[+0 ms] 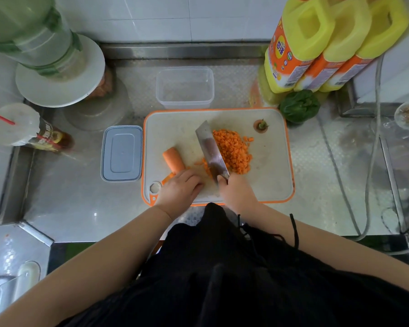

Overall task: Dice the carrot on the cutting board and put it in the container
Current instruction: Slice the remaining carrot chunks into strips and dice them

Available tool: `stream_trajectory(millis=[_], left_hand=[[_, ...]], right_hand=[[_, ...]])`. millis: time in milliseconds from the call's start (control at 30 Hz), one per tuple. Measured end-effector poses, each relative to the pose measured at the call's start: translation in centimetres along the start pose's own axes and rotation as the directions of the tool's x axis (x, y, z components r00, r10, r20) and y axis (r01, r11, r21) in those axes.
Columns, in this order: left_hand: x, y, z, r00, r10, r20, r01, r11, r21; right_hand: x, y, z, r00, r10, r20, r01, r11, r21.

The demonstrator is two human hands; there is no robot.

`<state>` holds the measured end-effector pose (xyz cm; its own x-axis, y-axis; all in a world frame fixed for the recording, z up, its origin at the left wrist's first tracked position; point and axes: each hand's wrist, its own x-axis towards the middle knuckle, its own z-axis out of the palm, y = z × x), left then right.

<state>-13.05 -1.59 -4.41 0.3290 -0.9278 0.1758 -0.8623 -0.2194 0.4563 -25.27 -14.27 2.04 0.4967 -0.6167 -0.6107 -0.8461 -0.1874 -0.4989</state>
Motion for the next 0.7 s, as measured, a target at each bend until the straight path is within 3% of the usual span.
stream_trajectory(millis=[267, 467, 700], left_hand=[[-1.4, -1.4, -1.9, 0.980, -0.135, -0.147, 0.142, 0.989, 0.037], [-2.2, -2.1, -2.9, 0.986, -0.160, -0.034, 0.163, 0.977, 0.135], [-1.8, -1.7, -2.8, 0.956, -0.285, 0.068, 0.268, 0.944, 0.190]], right_hand=[[-1.2, -0.1, 0.8, 0.984, -0.061, 0.166, 0.052, 0.997, 0.061], [-1.0, -0.8, 2.3, 0.984, -0.061, 0.167, 0.054, 0.998, 0.045], [-0.3, -0.7, 3.0, 0.987, -0.009, 0.160, 0.006, 1.000, 0.017]])
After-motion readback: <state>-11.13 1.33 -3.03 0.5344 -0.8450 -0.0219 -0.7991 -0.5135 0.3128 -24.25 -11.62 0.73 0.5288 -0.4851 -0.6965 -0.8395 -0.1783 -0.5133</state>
